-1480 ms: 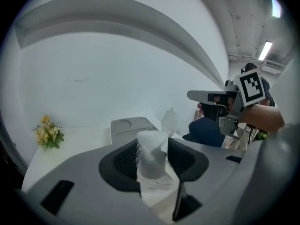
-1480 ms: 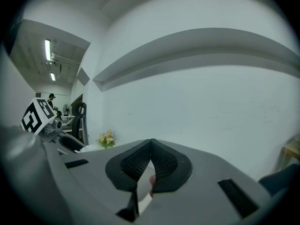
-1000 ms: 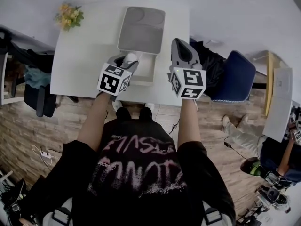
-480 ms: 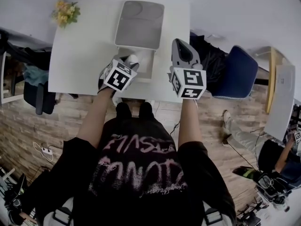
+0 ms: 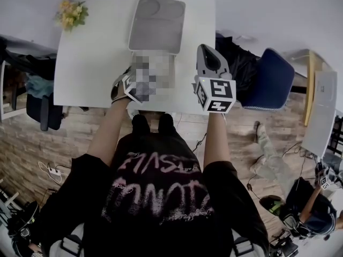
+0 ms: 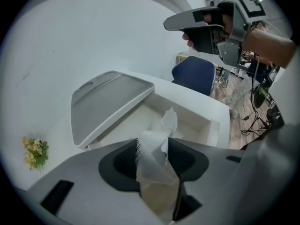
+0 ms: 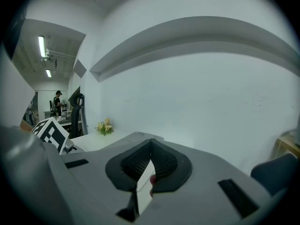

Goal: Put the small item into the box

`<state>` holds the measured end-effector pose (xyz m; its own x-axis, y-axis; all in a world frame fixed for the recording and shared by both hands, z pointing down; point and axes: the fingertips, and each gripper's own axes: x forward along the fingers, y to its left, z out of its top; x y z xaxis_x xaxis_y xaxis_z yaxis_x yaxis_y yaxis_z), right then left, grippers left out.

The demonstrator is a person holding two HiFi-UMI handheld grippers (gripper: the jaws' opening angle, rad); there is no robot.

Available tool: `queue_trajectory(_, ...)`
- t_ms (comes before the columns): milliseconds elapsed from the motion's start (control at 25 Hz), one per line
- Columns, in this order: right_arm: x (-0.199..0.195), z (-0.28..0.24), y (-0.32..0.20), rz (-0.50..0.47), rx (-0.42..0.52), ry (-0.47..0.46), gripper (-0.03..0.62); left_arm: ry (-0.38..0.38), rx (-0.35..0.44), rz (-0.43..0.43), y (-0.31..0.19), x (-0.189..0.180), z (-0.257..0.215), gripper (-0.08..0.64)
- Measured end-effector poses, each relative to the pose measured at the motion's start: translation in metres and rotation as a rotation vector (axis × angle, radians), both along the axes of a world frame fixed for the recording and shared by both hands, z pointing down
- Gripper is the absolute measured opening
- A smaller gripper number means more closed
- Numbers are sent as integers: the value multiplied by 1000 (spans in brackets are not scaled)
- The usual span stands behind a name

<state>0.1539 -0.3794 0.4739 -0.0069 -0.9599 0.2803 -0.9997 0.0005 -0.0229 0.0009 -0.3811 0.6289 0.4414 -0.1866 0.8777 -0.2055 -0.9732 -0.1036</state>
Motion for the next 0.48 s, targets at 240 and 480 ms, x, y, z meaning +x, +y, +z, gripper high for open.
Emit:
queue_trajectory(240, 7, 1, 5, 13, -6, 0, 9, -8, 20, 23, 3, 4, 3, 186)
queue_trajectory(480, 9, 4, 8, 21, -12, -2, 9, -28, 25, 32, 3, 1, 9, 222)
